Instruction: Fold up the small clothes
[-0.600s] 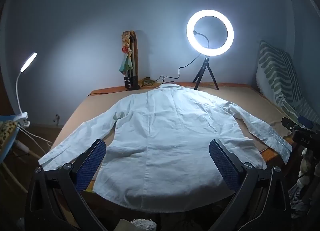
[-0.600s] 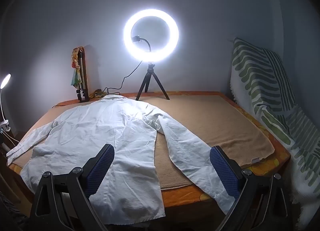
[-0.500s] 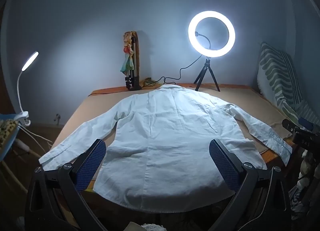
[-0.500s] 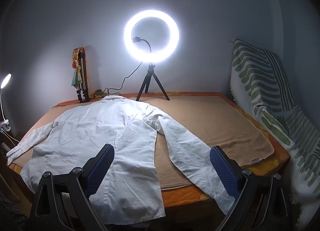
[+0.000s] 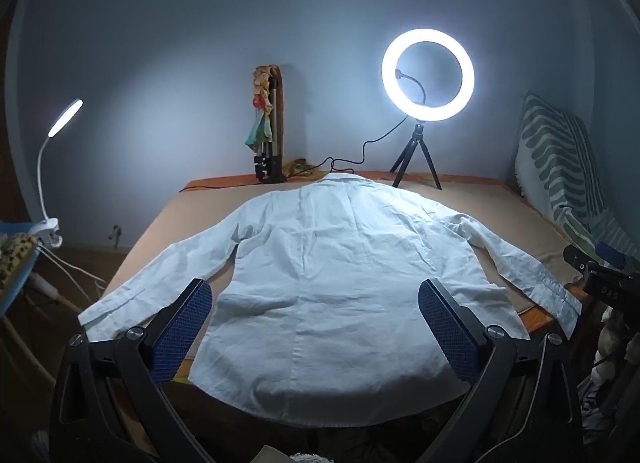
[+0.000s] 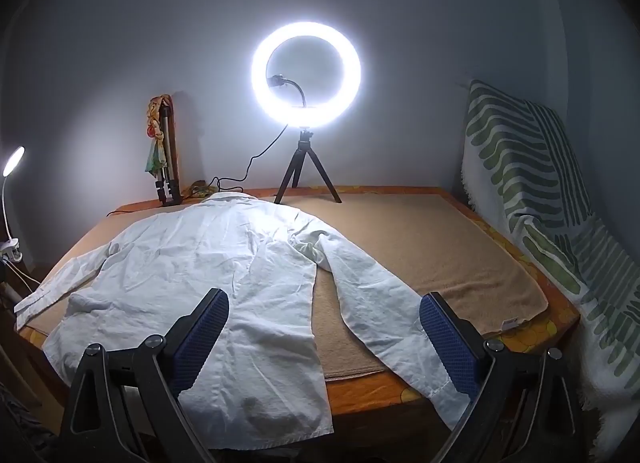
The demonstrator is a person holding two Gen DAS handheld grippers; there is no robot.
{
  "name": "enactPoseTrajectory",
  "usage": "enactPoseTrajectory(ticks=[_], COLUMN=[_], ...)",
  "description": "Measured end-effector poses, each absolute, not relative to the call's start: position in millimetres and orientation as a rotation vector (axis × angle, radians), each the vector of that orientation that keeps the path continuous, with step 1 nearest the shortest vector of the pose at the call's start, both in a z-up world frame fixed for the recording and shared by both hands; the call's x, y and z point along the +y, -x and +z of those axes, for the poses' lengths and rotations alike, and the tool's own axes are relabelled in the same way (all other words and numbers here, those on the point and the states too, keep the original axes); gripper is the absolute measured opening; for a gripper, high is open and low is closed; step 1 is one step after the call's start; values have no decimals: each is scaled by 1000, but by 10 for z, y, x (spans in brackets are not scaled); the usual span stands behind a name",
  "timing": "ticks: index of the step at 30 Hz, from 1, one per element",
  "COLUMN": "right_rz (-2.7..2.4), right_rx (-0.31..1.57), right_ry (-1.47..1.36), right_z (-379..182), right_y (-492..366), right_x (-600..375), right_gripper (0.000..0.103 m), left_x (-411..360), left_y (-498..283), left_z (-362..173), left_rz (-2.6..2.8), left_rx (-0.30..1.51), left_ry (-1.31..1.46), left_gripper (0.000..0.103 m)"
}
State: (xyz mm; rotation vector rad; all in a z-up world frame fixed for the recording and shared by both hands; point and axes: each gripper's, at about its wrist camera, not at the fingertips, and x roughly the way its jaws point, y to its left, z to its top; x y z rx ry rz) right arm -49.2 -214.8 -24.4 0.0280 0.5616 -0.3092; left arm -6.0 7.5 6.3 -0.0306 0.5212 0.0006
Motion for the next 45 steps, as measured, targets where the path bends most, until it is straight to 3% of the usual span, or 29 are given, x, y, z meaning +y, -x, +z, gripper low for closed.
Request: enactPoseTrajectory(ticks=[45], right_rz=[-300], right_rx=[570], right_ry=[-29], right_z=[-265], right_y=[490], right_x=[-2057], right_gripper=[98], left_x=[143], left_y=[73], left_z=[64], left_rz=[9], left_rx=[515], left_ry=[46], left_gripper=[103])
